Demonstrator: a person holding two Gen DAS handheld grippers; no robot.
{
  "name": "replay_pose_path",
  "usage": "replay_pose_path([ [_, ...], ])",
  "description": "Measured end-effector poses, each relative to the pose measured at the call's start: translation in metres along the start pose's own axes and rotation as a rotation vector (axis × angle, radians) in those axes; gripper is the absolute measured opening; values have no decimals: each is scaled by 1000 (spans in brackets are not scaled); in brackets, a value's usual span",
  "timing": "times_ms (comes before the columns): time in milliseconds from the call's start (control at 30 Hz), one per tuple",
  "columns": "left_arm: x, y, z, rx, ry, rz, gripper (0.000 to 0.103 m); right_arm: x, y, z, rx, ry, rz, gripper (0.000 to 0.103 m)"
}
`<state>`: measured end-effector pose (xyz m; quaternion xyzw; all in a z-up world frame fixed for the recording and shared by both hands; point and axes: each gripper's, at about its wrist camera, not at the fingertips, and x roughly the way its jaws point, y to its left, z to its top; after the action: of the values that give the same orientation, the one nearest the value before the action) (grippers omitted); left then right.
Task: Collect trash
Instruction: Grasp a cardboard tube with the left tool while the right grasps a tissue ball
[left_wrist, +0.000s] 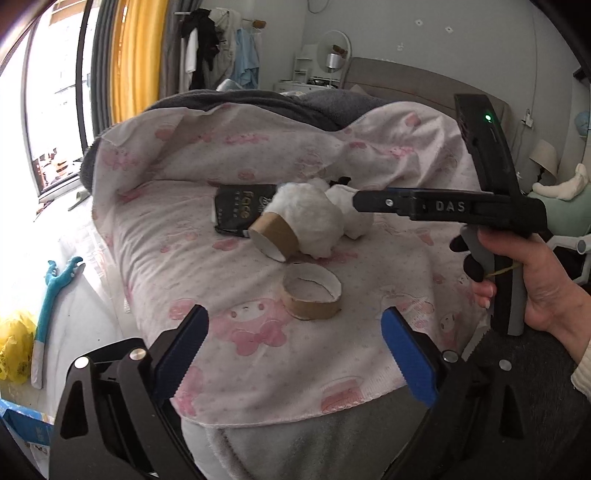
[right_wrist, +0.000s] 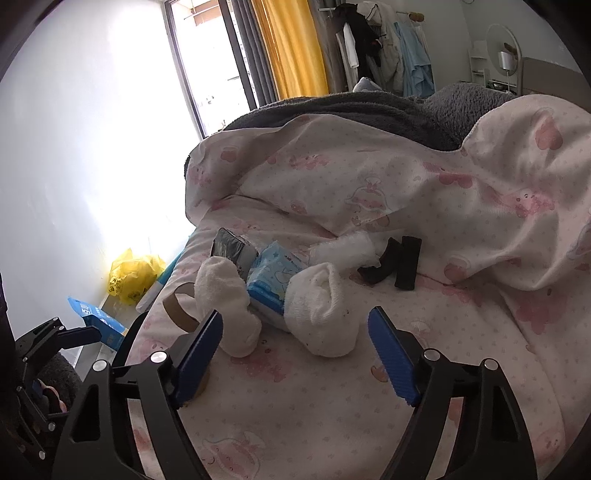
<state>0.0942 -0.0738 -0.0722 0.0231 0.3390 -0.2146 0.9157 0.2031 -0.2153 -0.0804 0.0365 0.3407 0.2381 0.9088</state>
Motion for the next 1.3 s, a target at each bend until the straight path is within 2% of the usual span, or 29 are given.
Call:
replay_pose_path([
  [67, 7, -2, 0, 10, 17, -19, 84, 4, -2, 0, 3, 8, 5, 80],
  [167, 17, -3, 1, 12, 32, -34, 80, 10, -5, 1, 2, 22, 3, 80],
  [267, 25, -4, 2, 10, 46, -50, 74, 16, -9, 1, 9, 34, 7, 73],
  [533, 51, -13, 9, 18, 81, -87, 71, 25, -22, 2, 35, 40, 2, 68],
  [633, 61, -10, 11, -5, 97, -93, 66, 27, -24, 3, 35, 38, 7, 66],
  [733, 68, -5, 14, -35, 102, -102, 59, 32, -27, 4, 34, 49, 7, 61],
  [900, 79, 0, 15, -48, 130, -83, 51, 44, -25, 3, 5, 86, -6, 40],
  [1167, 66, 2, 16, -55, 90, -111, 50, 31, -21, 6, 23, 46, -34, 37],
  [1300, 49, 3, 21, -40, 39, -103, 50, 18, -7, 11, -1, 12, -91, 37],
])
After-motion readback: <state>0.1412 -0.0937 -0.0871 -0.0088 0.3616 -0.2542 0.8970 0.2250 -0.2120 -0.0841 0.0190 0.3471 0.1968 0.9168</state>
